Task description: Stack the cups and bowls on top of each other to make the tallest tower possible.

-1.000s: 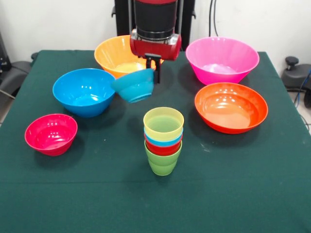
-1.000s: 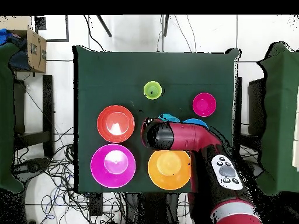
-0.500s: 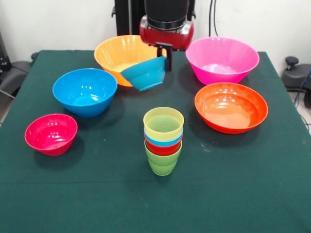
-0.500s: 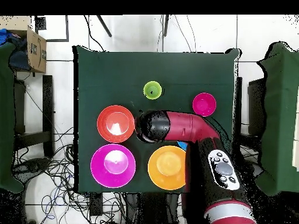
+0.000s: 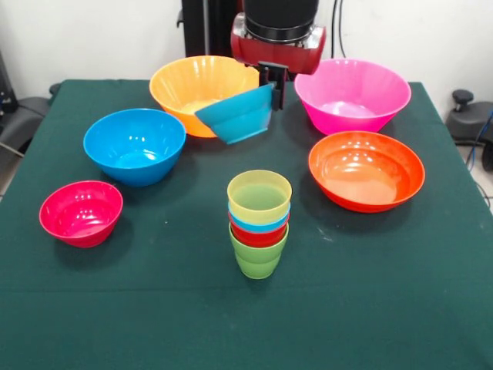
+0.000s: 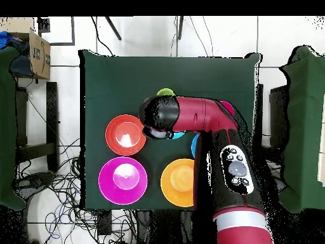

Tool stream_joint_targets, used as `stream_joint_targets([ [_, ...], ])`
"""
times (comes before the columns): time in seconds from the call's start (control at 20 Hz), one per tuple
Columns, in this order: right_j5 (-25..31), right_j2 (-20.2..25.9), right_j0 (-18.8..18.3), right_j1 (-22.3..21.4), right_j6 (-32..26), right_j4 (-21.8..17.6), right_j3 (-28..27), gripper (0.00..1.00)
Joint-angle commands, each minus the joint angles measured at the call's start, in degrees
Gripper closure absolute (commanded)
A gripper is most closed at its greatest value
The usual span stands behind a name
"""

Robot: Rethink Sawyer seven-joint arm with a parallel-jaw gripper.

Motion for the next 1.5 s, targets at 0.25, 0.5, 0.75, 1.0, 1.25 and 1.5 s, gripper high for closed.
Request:
stream_joint_targets([
  [0.25,13.0,2.13,2.27,7.57,-1.42,-2.84,-20.29,1.0],
  [0.5,18.93,1.95,3.73,10.76,-1.15,-3.37,-27.53,1.0],
  [0.75,27.69,2.74,5.31,16.17,-1.78,-4.21,-39.78,1.0],
  [1.0,37.02,3.78,7.16,22.2,-2.52,-5.52,-53.48,1.0],
  [1.25,42.03,3.85,8.7,27.83,-1.67,-6.55,-61.88,1.0],
  [1.5,41.58,1.77,8.65,27.38,-1.25,-5.85,-60.2,1.0],
])
